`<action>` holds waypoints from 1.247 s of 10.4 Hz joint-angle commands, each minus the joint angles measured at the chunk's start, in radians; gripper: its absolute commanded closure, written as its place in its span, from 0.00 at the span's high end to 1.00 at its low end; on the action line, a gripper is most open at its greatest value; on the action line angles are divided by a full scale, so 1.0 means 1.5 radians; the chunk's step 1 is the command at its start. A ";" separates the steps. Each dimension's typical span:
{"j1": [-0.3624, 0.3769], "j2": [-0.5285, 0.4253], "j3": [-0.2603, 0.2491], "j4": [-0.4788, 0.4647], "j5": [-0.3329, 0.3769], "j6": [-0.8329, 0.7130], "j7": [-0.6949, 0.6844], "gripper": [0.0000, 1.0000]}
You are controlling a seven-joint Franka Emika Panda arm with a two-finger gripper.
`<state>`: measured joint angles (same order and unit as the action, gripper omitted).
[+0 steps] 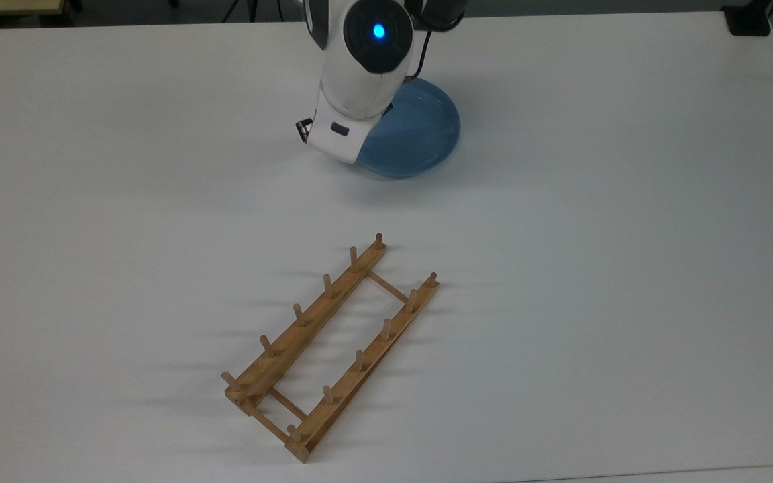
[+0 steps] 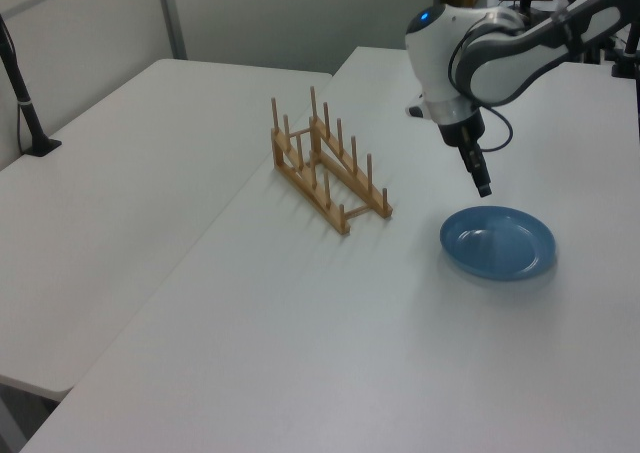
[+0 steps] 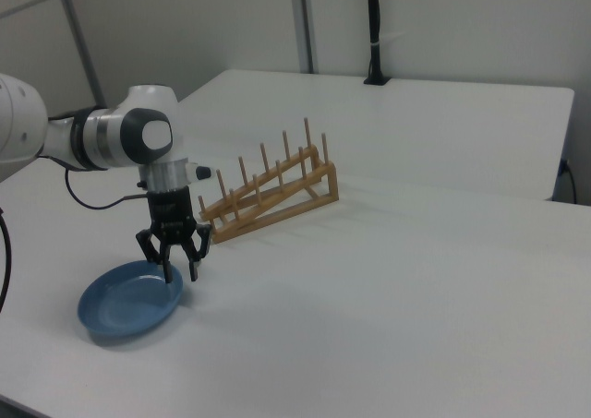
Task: Place plate in plate rack
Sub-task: 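Close the gripper on the blue plate's rim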
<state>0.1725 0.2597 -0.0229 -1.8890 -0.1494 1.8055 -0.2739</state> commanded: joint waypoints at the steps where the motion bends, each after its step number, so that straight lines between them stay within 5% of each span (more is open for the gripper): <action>1: 0.016 0.030 -0.004 -0.002 -0.015 0.023 -0.004 0.49; 6: 0.025 0.046 -0.004 0.000 -0.015 0.028 0.001 0.09; 10: 0.026 0.051 -0.004 0.007 -0.015 0.026 0.001 0.00; 13: 0.022 0.042 -0.004 0.093 -0.012 -0.024 0.003 0.00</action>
<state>0.1993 0.3257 -0.0231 -1.8528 -0.1562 1.8294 -0.2736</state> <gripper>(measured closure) 0.943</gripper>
